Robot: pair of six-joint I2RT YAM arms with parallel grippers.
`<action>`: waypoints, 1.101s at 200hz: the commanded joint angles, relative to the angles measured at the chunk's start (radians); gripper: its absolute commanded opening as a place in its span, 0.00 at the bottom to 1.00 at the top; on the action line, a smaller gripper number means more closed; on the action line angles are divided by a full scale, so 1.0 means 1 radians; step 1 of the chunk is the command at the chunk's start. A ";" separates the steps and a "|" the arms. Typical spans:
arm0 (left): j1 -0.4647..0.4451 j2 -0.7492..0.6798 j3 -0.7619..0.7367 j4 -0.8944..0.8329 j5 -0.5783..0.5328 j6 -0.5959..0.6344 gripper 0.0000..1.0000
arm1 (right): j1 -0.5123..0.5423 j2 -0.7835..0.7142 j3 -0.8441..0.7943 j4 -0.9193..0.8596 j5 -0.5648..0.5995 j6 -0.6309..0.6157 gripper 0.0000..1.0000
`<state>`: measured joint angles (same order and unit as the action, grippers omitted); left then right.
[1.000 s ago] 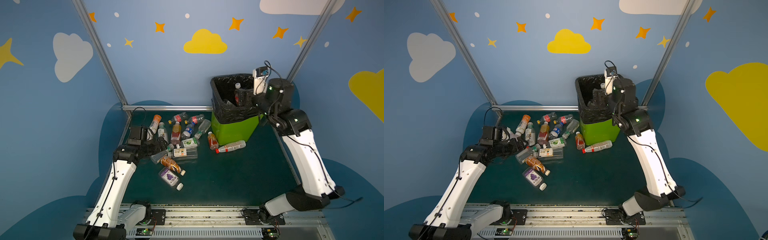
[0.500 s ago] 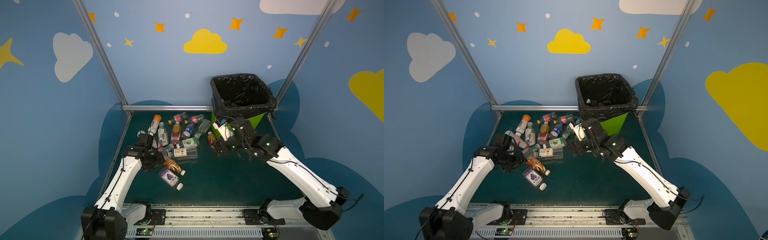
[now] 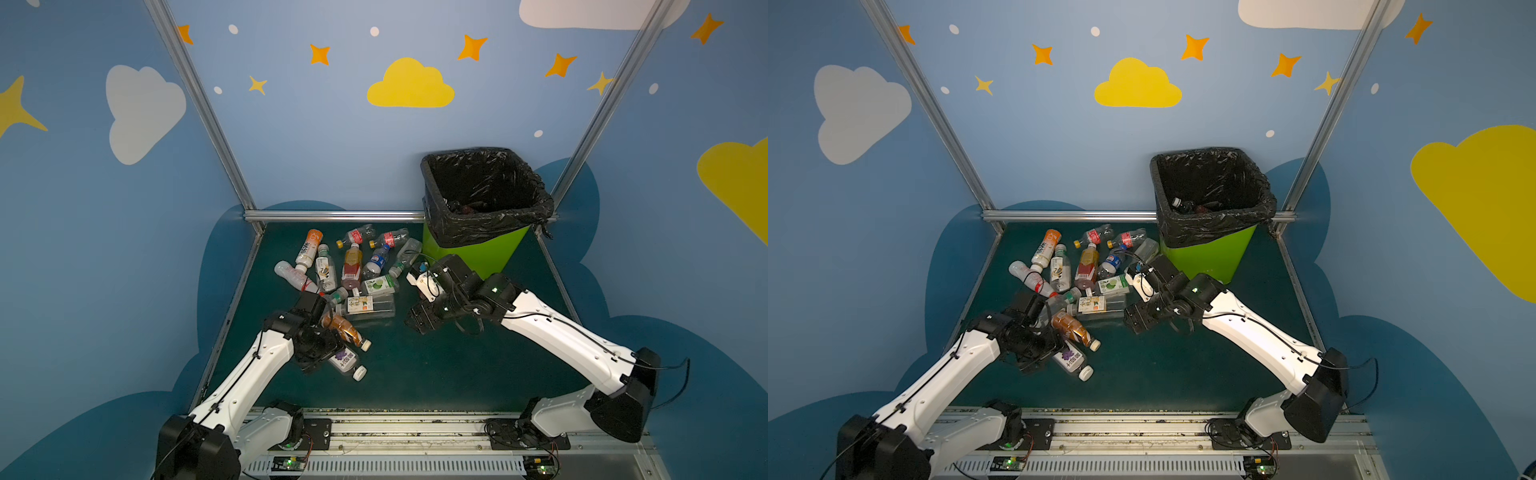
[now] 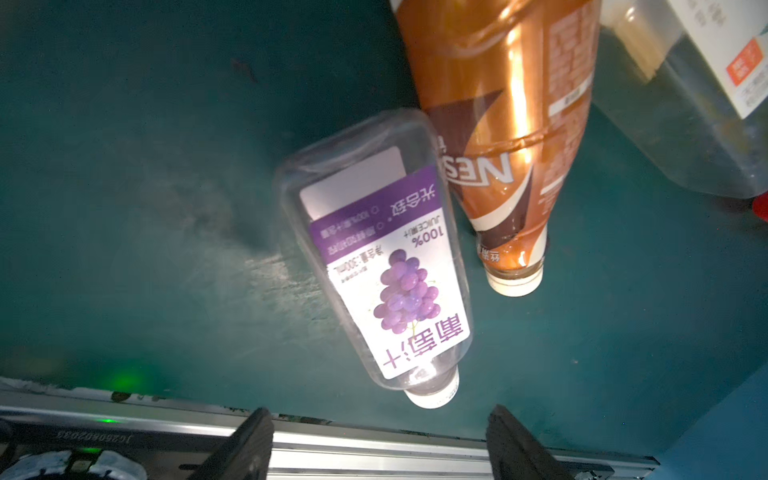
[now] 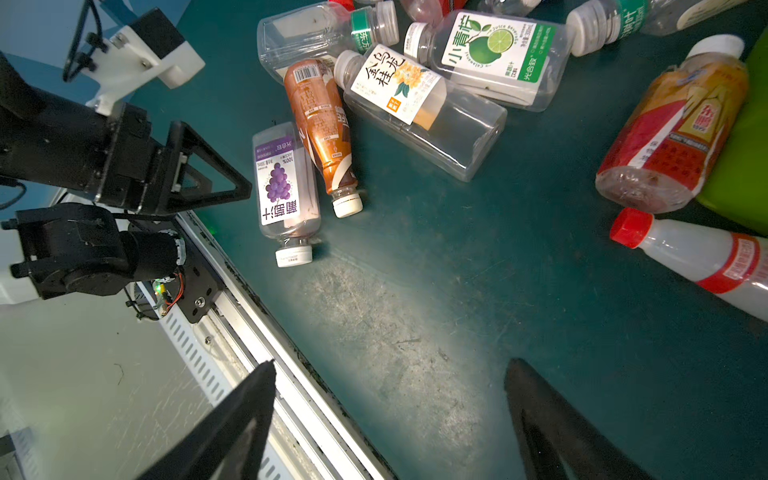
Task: Throw the plastic bottles in the bin
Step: 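Grasp the purple grape-juice bottle with left gripper while right arm returns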
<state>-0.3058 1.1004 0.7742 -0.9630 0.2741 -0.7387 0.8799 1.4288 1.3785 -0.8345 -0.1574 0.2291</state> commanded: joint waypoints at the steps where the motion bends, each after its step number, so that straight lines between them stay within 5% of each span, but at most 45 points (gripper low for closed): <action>1: -0.019 0.039 0.012 0.060 -0.023 -0.021 0.84 | 0.005 0.010 -0.015 -0.021 -0.018 0.007 0.87; 139: -0.021 0.350 0.055 0.150 -0.022 0.062 0.85 | -0.008 -0.049 -0.057 -0.080 0.084 0.009 0.88; 220: -0.021 0.377 0.077 0.123 -0.008 0.103 0.58 | -0.045 -0.100 -0.096 -0.100 0.131 0.025 0.88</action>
<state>-0.3241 1.4834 0.8299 -0.8017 0.2909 -0.6670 0.8490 1.3609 1.2953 -0.9024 -0.0528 0.2478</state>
